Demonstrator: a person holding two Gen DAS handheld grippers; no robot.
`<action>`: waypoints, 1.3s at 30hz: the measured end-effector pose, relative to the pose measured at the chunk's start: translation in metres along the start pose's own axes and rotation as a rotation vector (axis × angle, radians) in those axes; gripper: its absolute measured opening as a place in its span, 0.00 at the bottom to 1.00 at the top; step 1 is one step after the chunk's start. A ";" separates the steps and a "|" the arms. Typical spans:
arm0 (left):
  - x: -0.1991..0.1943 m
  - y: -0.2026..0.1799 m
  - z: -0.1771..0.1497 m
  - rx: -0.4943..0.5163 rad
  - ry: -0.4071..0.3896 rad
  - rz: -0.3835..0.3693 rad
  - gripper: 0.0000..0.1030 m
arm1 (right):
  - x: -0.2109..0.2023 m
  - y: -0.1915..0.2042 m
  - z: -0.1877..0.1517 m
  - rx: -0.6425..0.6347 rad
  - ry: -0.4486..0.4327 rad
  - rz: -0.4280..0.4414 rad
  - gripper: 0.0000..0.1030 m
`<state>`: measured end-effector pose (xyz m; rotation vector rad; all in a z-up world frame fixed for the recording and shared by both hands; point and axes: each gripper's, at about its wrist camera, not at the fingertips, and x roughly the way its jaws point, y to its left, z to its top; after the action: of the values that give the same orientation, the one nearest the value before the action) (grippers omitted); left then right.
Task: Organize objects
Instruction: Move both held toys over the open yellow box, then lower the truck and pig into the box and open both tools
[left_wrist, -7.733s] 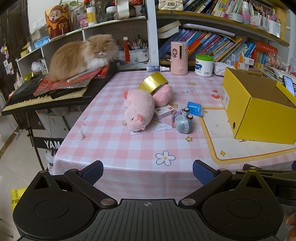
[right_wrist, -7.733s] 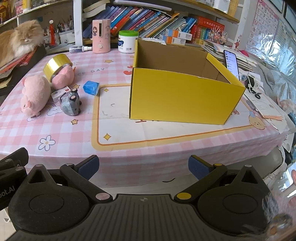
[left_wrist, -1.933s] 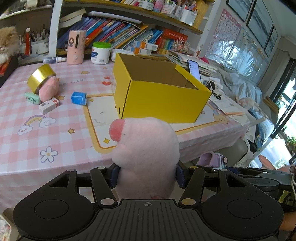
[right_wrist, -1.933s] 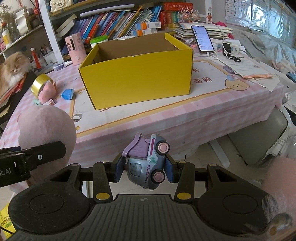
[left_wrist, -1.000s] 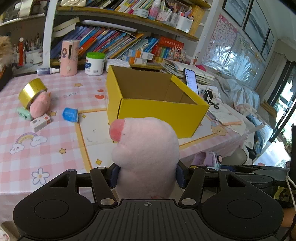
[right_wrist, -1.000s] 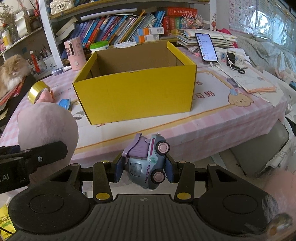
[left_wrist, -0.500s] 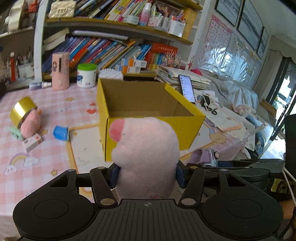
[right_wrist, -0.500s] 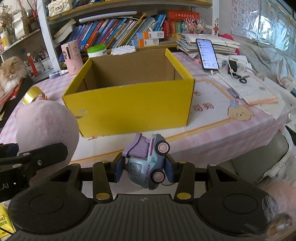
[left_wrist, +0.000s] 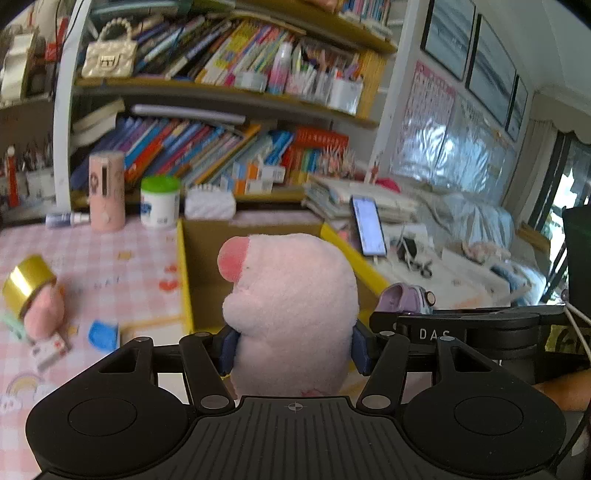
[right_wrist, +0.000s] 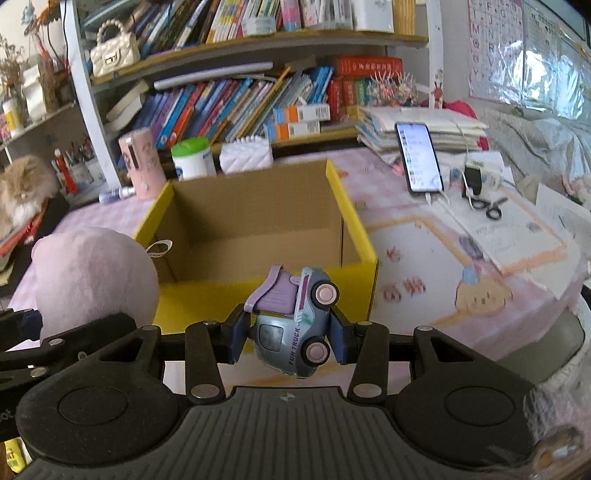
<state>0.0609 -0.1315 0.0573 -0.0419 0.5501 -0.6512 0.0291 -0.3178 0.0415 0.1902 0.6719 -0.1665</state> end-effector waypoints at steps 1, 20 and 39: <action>0.002 -0.001 0.004 0.002 -0.011 0.001 0.55 | 0.001 -0.002 0.005 -0.005 -0.012 0.003 0.41; 0.094 0.001 0.039 0.007 0.041 0.139 0.56 | 0.076 -0.027 0.090 -0.155 -0.070 0.075 0.41; 0.171 0.009 0.024 0.027 0.292 0.224 0.56 | 0.201 0.009 0.107 -0.489 0.267 0.220 0.41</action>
<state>0.1904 -0.2274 -0.0046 0.1405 0.8147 -0.4470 0.2497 -0.3521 -0.0022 -0.1879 0.9305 0.2392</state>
